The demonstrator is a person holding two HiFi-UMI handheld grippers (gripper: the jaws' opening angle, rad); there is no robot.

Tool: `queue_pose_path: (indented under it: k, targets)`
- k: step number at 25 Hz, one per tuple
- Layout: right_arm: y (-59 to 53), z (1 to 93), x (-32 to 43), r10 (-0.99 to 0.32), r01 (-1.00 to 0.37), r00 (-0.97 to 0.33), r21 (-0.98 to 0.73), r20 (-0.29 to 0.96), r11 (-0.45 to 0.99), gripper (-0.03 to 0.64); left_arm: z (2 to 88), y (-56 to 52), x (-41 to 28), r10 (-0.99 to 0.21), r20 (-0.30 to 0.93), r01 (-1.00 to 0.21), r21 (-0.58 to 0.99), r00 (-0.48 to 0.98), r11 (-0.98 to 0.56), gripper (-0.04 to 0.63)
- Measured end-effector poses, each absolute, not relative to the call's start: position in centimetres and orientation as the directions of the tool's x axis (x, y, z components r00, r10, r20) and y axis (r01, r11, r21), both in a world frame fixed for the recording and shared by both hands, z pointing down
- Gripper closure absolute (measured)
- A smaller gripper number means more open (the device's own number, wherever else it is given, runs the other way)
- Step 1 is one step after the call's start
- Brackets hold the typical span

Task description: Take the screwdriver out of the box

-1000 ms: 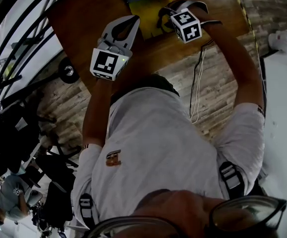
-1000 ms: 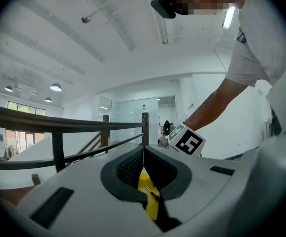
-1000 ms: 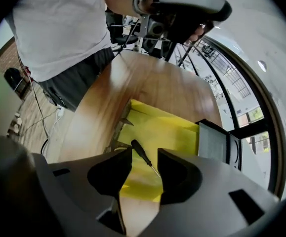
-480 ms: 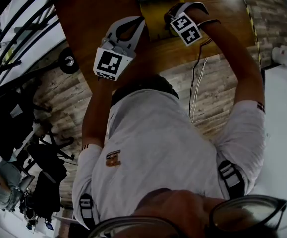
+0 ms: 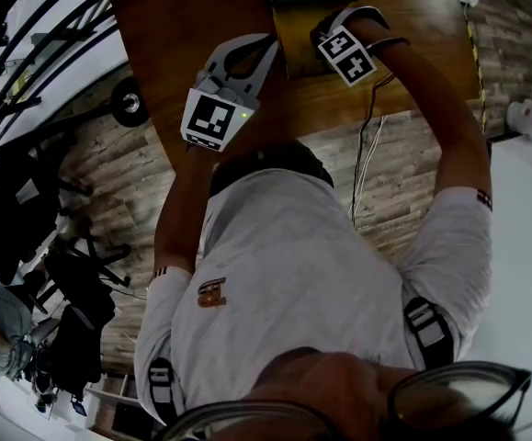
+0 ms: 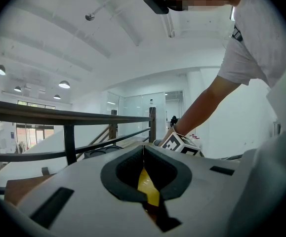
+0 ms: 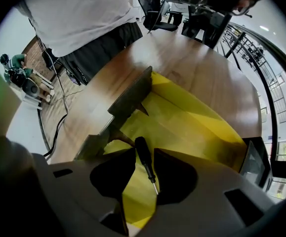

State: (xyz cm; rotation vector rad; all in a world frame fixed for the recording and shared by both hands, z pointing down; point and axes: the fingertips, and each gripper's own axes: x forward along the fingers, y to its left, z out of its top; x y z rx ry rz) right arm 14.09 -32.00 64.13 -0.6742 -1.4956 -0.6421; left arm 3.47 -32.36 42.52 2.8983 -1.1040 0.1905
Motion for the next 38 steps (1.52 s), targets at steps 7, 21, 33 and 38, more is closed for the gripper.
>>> queue_pose_path:
  k: [7,21,33,38]
  targets:
    - [-32.0,64.3,14.1,0.052,0.746,-0.008,-0.028,0.999,0.665,0.529,43.3,-32.5,3.1,-0.662,0.140,-0.668,-0.004,0.736,-0.744,0.577]
    - [-32.7,60.7,11.8,-0.049,0.522,-0.283,0.197,0.958,0.830,0.540,42.7,-31.6,3.9,-0.643,0.144,-0.648,-0.020,0.752,-0.762,0.577]
    - [-34.0,48.7,10.0,-0.321,-0.147,-0.731,0.319,0.603,0.936,0.540,40.9,-31.3,4.8,-0.632,0.109,-0.633,-0.025,0.767,-0.774,0.577]
    - [-32.3,43.2,10.3,-0.453,-0.394,-0.817,0.227,0.358,0.891,0.540,39.1,-30.4,5.5,-0.617,0.071,-0.616,-0.033,0.784,-0.787,0.577]
